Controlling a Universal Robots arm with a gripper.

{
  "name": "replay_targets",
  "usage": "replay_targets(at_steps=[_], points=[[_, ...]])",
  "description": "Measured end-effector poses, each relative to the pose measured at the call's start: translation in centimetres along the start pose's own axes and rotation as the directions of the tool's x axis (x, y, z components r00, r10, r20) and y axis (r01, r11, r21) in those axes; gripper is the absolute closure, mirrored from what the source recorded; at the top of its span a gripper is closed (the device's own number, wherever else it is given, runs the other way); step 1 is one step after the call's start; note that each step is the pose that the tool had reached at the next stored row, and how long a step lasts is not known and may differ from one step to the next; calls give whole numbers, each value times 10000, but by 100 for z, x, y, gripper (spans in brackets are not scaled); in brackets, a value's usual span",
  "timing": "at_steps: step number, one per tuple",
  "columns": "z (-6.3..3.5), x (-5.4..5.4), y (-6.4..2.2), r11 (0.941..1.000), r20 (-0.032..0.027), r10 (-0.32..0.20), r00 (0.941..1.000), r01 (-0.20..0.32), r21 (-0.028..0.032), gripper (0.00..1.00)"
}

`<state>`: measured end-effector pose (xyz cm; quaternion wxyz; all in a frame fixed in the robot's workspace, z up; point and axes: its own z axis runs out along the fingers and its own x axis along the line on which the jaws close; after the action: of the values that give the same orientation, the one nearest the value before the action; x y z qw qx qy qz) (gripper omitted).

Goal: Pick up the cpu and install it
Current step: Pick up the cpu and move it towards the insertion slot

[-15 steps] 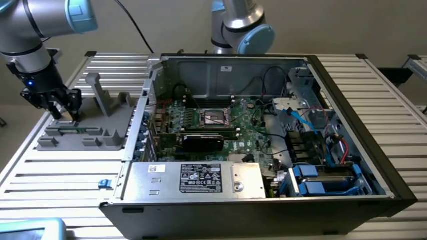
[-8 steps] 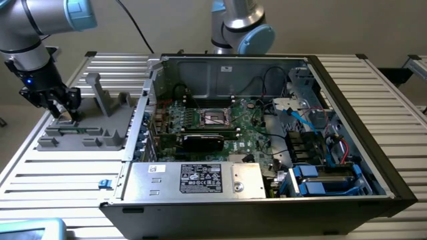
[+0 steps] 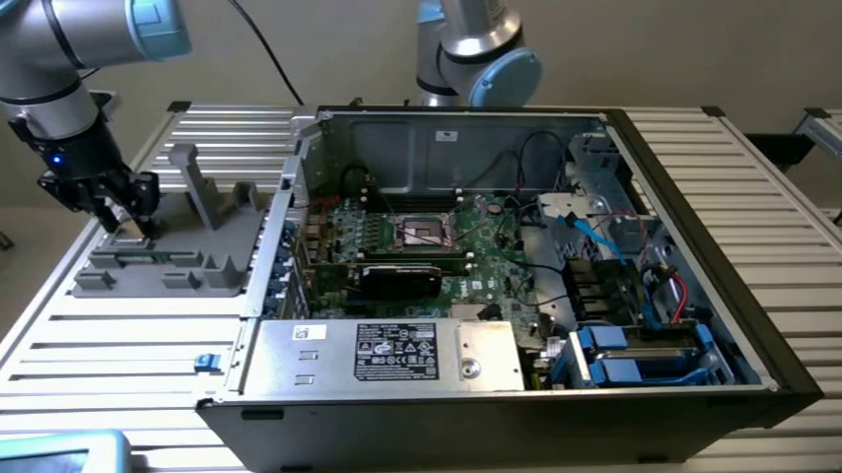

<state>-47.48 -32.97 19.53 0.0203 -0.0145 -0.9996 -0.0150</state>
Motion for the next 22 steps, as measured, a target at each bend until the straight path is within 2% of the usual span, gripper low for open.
replay_targets(at_steps=[4,5,22], points=[[16,-1,0,10000,2,0,10000,0,-1,45],[23,-2,-1,10000,3,-1,10000,1,-1,40],[86,-4,-2,10000,2,-1,10000,1,3,40]])
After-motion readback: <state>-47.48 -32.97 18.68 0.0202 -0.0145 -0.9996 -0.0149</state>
